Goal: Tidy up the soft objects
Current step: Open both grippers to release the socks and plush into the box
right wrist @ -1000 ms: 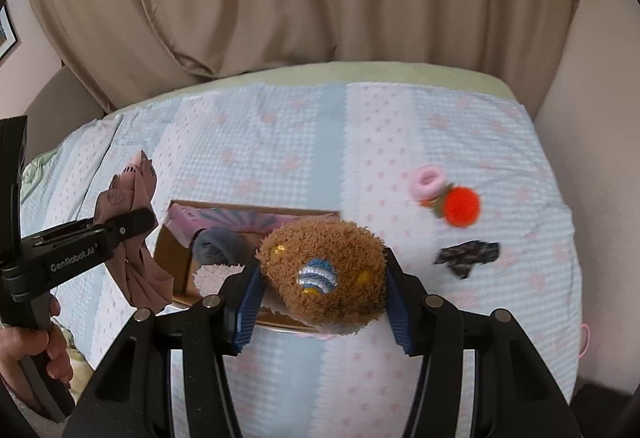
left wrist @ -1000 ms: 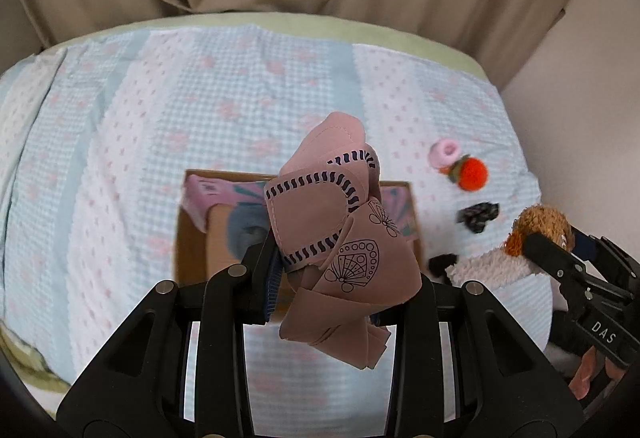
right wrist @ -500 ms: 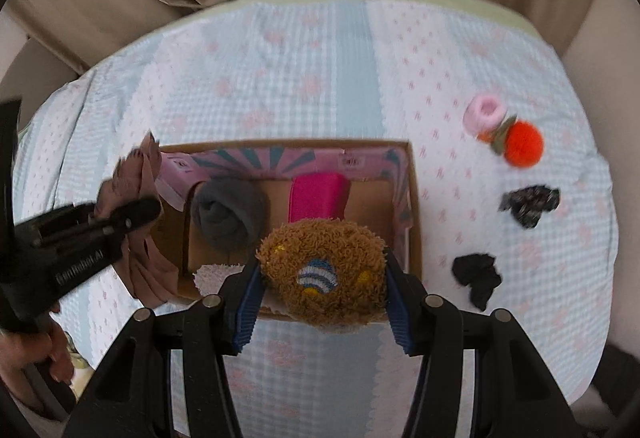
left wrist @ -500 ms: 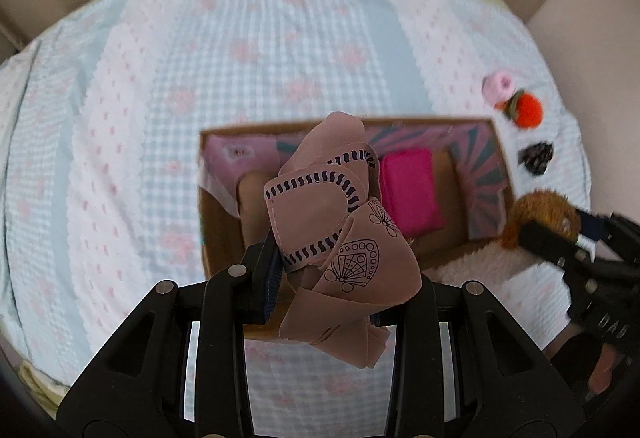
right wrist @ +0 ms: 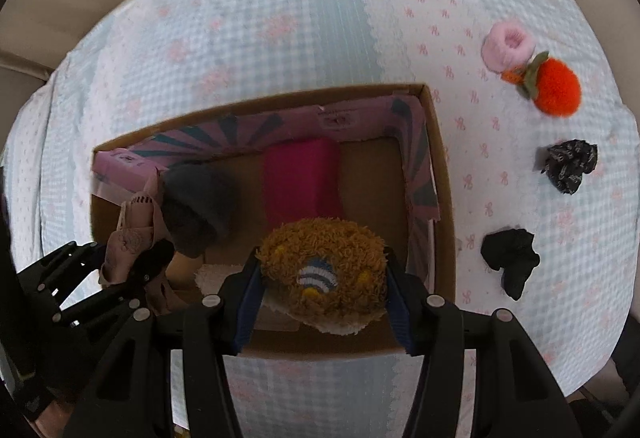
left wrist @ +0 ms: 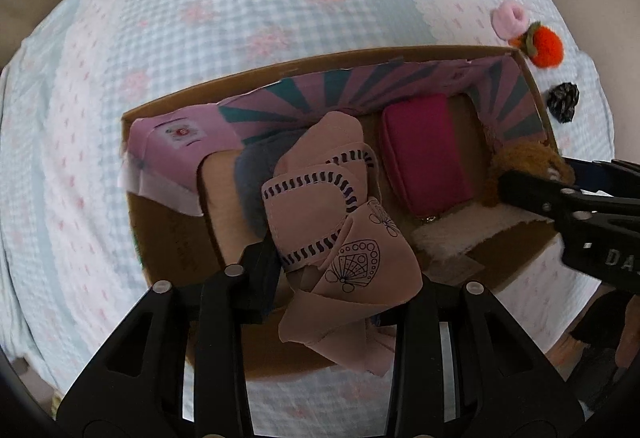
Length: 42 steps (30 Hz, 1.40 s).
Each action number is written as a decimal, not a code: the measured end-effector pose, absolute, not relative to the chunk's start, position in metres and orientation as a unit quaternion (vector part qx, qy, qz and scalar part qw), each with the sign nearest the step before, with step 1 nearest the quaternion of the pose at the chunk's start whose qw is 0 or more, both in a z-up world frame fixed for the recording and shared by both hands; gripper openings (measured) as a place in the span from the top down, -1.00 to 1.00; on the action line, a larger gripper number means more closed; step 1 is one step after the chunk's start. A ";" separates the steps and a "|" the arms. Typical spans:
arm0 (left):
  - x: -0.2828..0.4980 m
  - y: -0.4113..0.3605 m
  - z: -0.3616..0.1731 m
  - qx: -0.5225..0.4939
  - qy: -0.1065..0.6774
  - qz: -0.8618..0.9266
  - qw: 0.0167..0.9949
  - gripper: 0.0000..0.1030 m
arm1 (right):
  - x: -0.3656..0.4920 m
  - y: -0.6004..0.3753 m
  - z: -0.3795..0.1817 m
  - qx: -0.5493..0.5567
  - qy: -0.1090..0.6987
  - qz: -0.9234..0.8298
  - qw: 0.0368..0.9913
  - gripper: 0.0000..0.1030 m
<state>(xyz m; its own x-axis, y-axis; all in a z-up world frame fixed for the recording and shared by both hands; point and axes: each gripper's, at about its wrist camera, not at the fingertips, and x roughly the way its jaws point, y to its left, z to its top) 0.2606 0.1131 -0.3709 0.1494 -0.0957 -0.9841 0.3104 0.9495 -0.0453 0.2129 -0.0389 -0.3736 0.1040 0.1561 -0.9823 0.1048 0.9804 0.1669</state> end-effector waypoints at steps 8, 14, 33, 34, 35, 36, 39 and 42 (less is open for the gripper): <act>0.250 0.112 -0.378 0.101 0.646 -0.123 0.747 -0.99 | 0.211 -0.039 -0.387 0.106 0.675 0.029 0.730 -0.99; 0.244 0.120 -0.377 0.088 0.648 -0.107 0.749 -0.99 | 0.207 -0.040 -0.383 0.105 0.670 0.037 0.734 -0.99; 0.198 0.141 -0.299 0.058 0.598 -0.084 0.795 -0.99 | 0.169 -0.036 -0.308 0.087 0.611 0.052 0.785 -1.00; 0.195 0.142 -0.294 0.057 0.594 -0.083 0.798 -0.99 | 0.167 -0.036 -0.303 0.086 0.608 0.051 0.788 -1.00; 0.191 0.144 -0.288 0.057 0.590 -0.082 0.801 -0.99 | 0.164 -0.036 -0.298 0.085 0.604 0.051 0.791 -1.00; 0.188 0.144 -0.281 0.057 0.584 -0.082 0.805 -0.99 | 0.159 -0.037 -0.291 0.083 0.599 0.050 0.795 -1.00; 0.176 0.145 -0.261 0.056 0.568 -0.087 0.817 -0.99 | 0.147 -0.035 -0.271 0.078 0.584 0.049 0.807 -1.00; 0.166 0.145 -0.245 0.054 0.555 -0.092 0.825 -0.99 | 0.134 -0.035 -0.250 0.070 0.566 0.041 0.821 -1.00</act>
